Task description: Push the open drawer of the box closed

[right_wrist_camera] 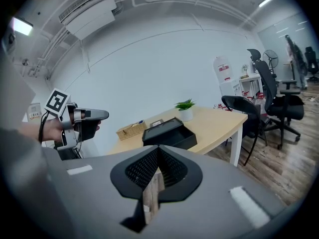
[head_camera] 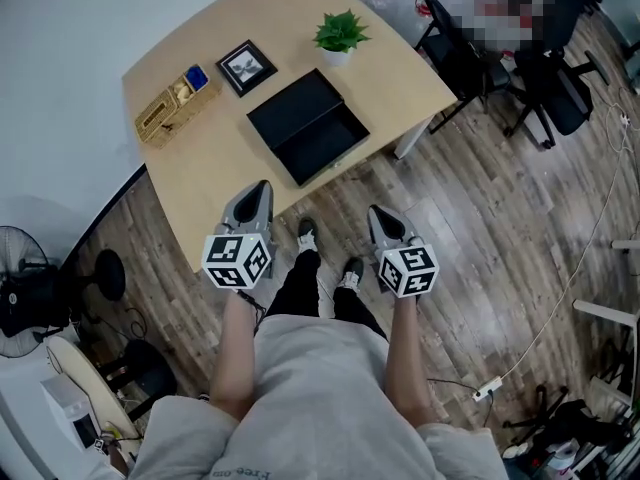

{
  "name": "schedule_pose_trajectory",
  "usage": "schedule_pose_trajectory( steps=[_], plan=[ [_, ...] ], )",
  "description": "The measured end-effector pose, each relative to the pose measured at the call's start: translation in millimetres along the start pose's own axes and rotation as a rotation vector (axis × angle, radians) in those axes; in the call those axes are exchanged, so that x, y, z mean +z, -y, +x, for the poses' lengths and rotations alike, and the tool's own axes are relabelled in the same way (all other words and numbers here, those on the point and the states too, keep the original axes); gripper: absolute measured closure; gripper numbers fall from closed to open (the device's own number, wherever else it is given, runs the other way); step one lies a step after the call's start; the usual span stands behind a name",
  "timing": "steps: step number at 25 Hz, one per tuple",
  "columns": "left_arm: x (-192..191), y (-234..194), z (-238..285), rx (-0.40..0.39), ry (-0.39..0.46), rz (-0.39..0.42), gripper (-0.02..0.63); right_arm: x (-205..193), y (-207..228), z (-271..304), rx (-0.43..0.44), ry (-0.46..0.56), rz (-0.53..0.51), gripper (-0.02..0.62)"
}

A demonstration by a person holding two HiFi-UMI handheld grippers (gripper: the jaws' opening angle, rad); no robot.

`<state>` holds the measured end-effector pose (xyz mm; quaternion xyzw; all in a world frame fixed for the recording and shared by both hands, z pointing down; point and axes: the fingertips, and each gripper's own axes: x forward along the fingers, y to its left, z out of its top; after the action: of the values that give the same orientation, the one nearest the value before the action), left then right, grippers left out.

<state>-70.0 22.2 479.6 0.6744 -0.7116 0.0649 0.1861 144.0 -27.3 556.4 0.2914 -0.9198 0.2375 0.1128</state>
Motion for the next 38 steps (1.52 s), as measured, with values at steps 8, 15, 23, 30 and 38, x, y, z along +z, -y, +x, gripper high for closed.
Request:
schedule_pose_trajectory(
  steps=[8,15,23,30,38],
  plan=[
    [11,-29,52,-0.067,0.000,0.026,0.554,16,14,32,-0.027,-0.001,0.002,0.598],
    [10,-75,89,-0.136,-0.074,0.138,0.554,17,9,78,-0.028,-0.040,-0.009,0.598],
    [-17,-101,136,-0.256,-0.157,0.234,0.554,8,13,119,-0.075,-0.122,-0.037,0.598],
    [-42,-119,177,-0.342,-0.232,0.286,0.554,1,16,143,-0.142,-0.152,-0.015,0.598],
    [-71,-122,209,-0.451,-0.319,0.381,0.554,-19,17,155,-0.249,-0.177,0.005,0.598]
  ],
)
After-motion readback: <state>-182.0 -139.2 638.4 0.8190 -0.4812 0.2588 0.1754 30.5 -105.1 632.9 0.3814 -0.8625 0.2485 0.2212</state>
